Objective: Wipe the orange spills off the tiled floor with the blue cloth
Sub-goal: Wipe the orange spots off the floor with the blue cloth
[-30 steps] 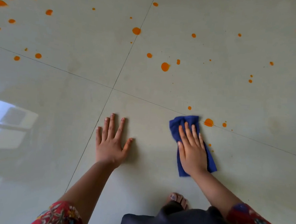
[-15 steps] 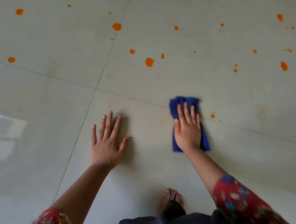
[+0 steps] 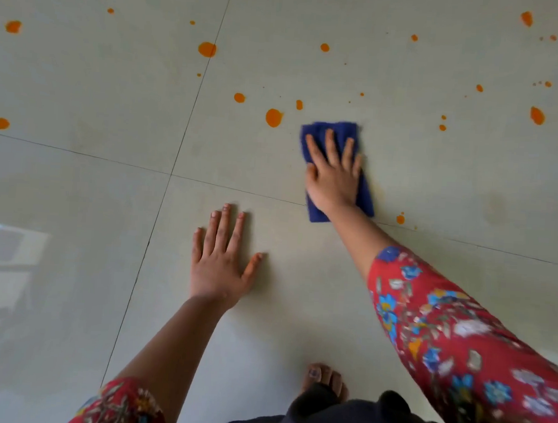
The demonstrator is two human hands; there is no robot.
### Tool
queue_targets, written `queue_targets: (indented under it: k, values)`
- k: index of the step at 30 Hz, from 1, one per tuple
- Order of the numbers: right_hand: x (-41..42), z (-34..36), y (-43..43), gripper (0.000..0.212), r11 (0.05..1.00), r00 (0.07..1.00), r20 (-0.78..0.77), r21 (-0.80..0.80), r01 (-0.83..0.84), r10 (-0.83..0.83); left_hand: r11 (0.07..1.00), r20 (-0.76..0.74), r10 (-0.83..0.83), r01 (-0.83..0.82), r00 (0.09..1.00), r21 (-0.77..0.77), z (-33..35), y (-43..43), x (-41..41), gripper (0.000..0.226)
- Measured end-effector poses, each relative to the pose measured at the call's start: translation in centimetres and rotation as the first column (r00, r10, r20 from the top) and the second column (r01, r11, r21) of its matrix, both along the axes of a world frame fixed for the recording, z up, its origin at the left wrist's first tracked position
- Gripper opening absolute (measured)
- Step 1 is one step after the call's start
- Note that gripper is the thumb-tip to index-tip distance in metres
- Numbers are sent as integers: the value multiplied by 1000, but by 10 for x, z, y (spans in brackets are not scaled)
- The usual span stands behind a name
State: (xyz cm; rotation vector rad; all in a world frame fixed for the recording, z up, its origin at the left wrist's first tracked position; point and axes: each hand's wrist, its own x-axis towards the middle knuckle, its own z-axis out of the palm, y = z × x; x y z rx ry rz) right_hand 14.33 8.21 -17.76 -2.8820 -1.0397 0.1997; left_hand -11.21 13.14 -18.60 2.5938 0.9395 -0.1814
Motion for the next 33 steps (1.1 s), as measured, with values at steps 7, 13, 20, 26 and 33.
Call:
queue_targets:
  k: [7,13,20,26,33]
  values:
    - [-61,-9,-76,53,886,887,-4,55,-461,462,1000,17,16,-16,1000,-2,1,-2,0,78]
    - [-2,2,-5,55,999,999,-17,14,33,-33,1000,17,14,-14,1000,8,1,-2,-1,77]
    - [-79,-9,-122,54,910,910,8,16,-415,415,1000,40,25,-25,999,-6,-1,-2,0,78]
    - [-20,0,-65,55,997,997,18,2,81,-81,998,20,50,-49,999,-41,3,0,4,84]
    - [-119,-8,-197,57,982,982,-13,-3,-190,190,977,97,-140,153,985,-146,10,-14,46,82]
